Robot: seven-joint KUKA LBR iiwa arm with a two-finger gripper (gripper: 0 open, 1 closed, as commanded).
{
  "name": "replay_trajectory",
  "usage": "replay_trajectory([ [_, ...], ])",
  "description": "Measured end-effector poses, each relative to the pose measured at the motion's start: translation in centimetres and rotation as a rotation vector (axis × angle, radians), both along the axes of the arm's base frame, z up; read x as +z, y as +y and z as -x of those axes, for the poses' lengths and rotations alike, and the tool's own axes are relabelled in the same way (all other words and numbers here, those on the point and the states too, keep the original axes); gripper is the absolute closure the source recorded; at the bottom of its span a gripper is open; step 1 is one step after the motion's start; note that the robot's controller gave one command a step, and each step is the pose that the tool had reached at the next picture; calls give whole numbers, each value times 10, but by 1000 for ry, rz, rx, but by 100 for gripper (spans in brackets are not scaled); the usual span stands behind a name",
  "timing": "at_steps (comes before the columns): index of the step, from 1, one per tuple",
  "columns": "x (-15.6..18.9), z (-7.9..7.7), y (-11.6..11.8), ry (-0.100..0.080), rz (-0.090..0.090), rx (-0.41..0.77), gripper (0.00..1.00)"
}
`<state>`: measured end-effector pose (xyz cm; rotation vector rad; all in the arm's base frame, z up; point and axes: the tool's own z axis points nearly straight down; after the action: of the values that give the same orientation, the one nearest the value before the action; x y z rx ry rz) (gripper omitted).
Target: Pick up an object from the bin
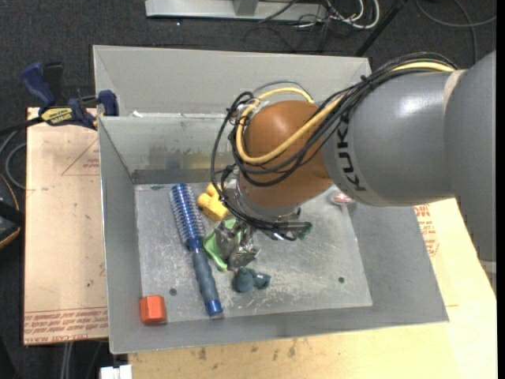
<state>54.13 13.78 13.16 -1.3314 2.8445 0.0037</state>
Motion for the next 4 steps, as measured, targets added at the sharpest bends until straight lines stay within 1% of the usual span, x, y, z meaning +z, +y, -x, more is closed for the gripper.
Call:
replay_trajectory([
  [1, 2, 0, 0, -1, 0, -1, 0],
  [2, -35, 29, -28, -5, -4, -245, 0],
  [3, -9, -5, -71, -7, 2, -57, 0],
  [4, -4, 40, -48, 2, 0, -350, 0],
])
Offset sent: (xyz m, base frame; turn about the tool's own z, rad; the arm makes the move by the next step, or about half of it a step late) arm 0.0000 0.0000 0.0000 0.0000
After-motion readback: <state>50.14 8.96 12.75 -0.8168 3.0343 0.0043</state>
